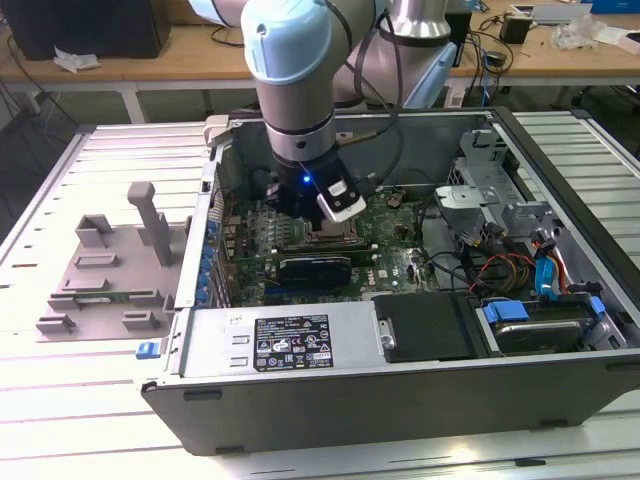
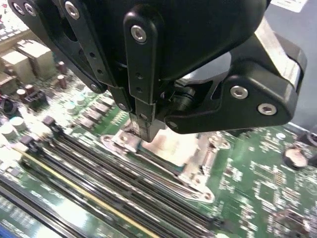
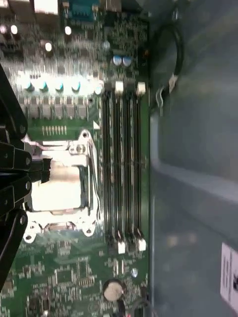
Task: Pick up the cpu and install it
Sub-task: 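Install the second cpu locking lever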
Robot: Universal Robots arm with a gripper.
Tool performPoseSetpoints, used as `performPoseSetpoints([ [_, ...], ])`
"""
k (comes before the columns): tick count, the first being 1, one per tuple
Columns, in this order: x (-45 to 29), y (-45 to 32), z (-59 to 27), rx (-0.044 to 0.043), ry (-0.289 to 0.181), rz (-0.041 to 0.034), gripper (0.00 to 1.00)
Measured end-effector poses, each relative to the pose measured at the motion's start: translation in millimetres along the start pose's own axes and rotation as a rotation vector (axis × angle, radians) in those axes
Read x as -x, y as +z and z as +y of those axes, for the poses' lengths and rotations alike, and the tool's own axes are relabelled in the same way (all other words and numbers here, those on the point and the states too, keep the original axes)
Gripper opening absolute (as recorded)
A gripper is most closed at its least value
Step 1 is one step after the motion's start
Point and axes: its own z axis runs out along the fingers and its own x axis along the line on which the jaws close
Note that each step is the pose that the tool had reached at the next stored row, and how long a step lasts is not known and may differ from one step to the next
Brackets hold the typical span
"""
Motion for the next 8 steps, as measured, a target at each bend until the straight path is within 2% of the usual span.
performPoseSetpoints([
  [3, 9.0, 1.8, 3.7, 0.0003, 0.000, -0.0075, 0.11],
  [6, 11.6, 3.2, 9.1, 0.0004, -0.001, -0.0139, 0.11],
  [8, 12.2, 3.4, 9.8, 0.0001, 0.001, -0.0144, 0.11],
])
